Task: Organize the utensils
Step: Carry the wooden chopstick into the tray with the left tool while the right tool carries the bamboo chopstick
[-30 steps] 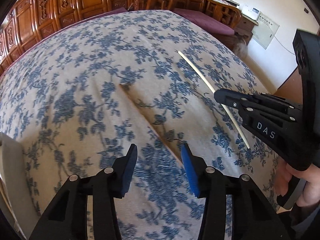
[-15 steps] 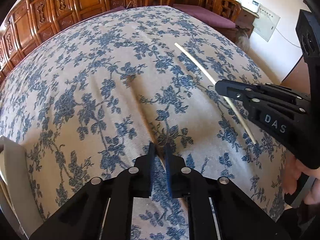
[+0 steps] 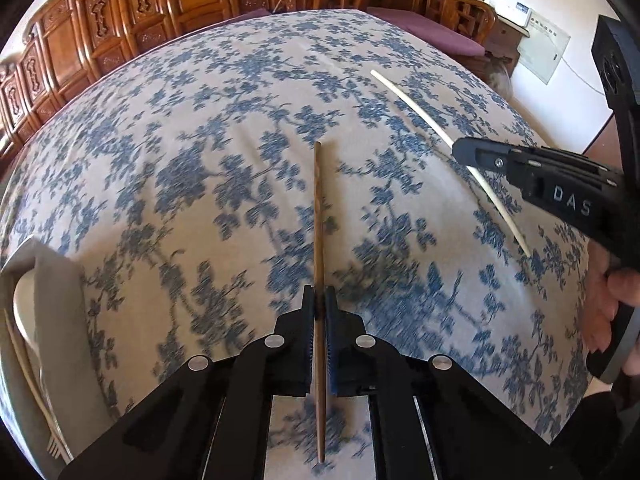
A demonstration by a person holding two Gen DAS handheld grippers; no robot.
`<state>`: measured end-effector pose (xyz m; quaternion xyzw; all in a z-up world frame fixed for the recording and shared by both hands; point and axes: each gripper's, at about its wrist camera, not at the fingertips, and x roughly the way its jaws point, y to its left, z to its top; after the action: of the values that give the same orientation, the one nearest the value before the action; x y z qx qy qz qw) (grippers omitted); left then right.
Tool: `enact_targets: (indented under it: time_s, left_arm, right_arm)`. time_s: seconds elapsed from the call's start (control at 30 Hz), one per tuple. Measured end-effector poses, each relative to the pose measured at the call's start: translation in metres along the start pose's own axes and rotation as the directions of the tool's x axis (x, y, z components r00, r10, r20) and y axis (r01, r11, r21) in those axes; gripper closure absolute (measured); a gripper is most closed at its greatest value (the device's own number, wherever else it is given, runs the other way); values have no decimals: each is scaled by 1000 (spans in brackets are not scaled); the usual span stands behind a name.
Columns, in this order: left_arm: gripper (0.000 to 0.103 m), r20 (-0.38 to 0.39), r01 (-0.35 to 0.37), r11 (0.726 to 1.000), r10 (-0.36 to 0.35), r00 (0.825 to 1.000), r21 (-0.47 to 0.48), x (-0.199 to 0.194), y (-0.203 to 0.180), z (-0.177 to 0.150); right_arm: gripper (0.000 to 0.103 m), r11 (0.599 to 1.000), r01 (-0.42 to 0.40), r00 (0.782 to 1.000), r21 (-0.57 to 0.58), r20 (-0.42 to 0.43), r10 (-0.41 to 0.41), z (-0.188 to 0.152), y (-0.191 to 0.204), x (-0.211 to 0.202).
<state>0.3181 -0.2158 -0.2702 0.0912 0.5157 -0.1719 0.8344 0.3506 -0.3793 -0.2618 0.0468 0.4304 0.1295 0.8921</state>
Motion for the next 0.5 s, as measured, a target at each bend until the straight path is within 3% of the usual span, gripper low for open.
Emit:
enact_targets:
  time_s: [0.5]
  left_arm:
    - [99, 70, -10, 998, 14, 997, -61, -60, 50, -38]
  right_arm:
    - [97, 996, -5, 1000, -88, -13, 4, -3, 45, 3]
